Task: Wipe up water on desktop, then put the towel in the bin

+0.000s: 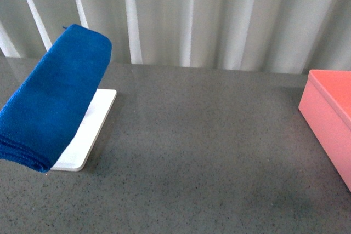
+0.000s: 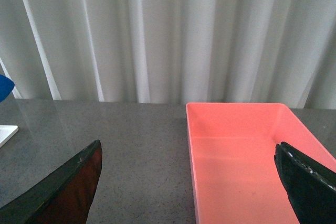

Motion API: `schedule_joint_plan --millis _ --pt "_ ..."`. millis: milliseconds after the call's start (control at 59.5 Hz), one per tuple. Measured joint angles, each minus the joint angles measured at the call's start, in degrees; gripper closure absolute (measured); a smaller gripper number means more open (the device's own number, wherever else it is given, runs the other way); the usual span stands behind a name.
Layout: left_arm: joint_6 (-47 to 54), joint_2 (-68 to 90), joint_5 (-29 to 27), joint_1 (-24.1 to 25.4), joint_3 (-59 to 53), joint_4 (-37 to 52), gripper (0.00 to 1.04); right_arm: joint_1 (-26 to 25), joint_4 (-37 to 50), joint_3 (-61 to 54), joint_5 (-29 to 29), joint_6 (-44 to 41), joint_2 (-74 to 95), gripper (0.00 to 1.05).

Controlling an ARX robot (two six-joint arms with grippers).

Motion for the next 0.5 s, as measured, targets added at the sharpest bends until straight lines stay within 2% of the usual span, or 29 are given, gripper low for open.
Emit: schedule_joint_plan --millis 118,269,505 --pt "3.52 10.29 3.69 -0.5 10.16 -2.4 0.07 0.0 0.0 0.0 0.0 0.0 0.0 0.07" --pt "5.64 20.46 4.72 -1.46 20.11 -6.62 0.07 0.0 0.0 0.0 0.0 0.0 0.0 0.07" --pt "7.85 29.81 3.13 -3.15 28.57 -12.37 0.07 0.0 0.0 0.0 -0.02 -0.02 0.0 0.07"
